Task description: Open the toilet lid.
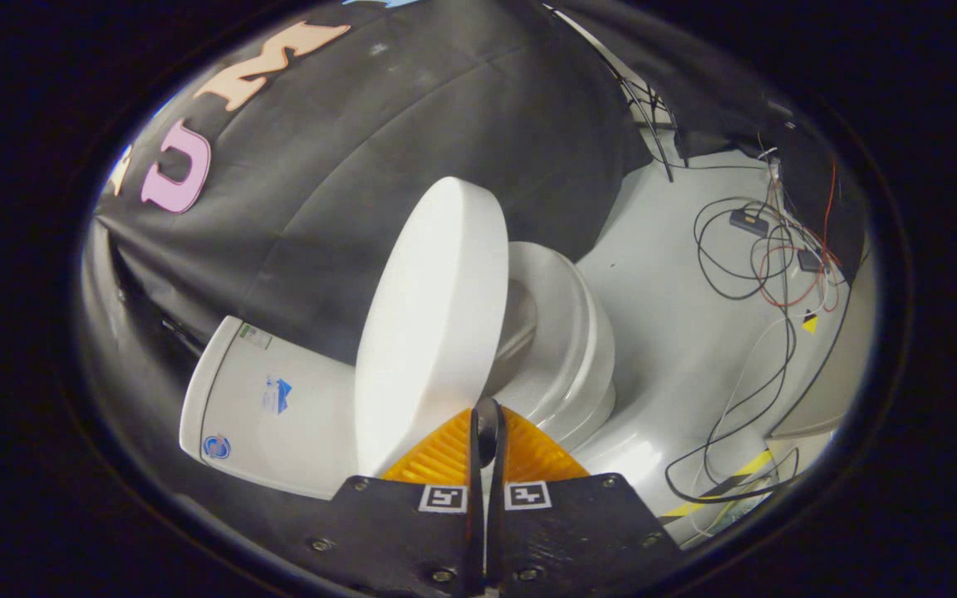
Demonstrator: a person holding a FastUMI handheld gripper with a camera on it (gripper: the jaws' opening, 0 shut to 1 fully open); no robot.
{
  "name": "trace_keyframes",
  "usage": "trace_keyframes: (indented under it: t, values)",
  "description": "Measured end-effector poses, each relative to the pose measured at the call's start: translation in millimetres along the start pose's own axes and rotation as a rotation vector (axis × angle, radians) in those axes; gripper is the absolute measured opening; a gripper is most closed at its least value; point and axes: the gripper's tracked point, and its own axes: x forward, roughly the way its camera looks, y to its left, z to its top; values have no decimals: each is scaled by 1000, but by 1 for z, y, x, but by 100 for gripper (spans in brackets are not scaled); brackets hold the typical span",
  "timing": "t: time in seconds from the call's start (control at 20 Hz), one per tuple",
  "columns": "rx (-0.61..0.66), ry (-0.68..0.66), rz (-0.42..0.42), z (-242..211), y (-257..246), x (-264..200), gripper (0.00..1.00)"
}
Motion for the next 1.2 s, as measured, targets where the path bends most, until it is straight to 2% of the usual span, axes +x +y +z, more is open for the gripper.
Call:
trace_keyframes:
  t: [0.15, 0.45, 1.2]
  values:
    - [14, -8, 23, 2, 9, -3, 2]
    - [-84, -26, 6, 7, 21, -13, 2]
    - [-170, -70, 33, 13, 63, -36, 2]
